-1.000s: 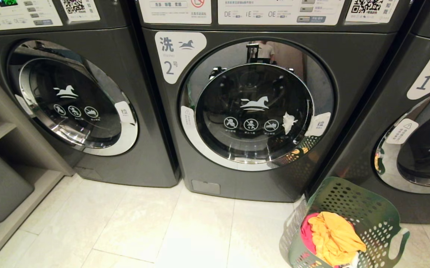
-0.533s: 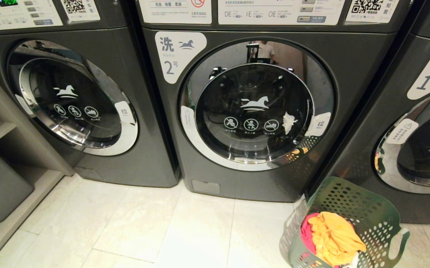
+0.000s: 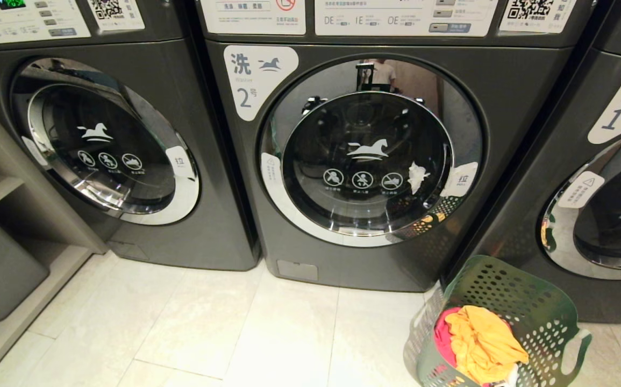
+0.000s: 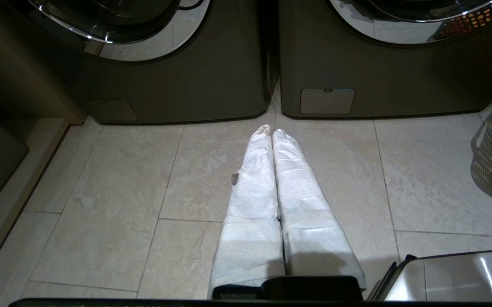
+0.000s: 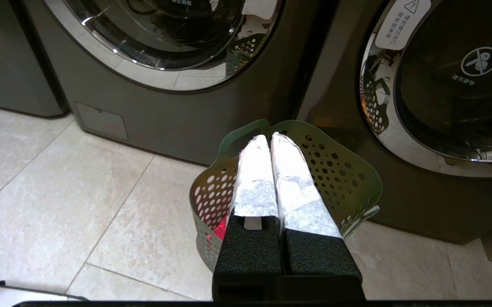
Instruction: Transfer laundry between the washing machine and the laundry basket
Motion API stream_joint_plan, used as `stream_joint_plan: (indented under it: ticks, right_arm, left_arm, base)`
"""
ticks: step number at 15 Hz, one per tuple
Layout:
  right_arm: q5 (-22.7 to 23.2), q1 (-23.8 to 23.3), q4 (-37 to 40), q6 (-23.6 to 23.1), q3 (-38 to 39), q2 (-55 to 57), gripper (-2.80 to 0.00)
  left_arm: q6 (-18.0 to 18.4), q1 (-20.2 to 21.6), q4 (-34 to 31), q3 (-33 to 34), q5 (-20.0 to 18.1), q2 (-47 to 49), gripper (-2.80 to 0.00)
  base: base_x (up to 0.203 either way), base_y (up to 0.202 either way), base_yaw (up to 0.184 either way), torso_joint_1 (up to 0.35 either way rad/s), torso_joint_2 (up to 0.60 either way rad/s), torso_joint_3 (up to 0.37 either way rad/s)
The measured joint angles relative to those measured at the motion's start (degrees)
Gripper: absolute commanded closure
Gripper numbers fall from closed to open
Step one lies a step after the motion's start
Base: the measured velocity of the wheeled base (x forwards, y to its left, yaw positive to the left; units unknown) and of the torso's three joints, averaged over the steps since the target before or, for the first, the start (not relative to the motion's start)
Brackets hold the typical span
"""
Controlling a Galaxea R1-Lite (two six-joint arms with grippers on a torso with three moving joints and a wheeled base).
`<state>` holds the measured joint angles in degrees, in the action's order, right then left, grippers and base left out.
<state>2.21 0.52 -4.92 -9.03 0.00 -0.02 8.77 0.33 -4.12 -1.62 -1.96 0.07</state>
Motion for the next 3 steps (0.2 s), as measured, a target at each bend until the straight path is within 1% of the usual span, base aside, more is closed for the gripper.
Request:
stream_joint_plan:
  ticks: [3]
  right_arm:
    - [0.02,0.02,-0.02,0.06,0.00,0.00,0.00]
  left_arm:
    - [-0.02,0.00,0.01,0.00,0.04,0.00,0.00]
  base:
    - [0.000,0.000,0.000,0.000,0.00,0.000]
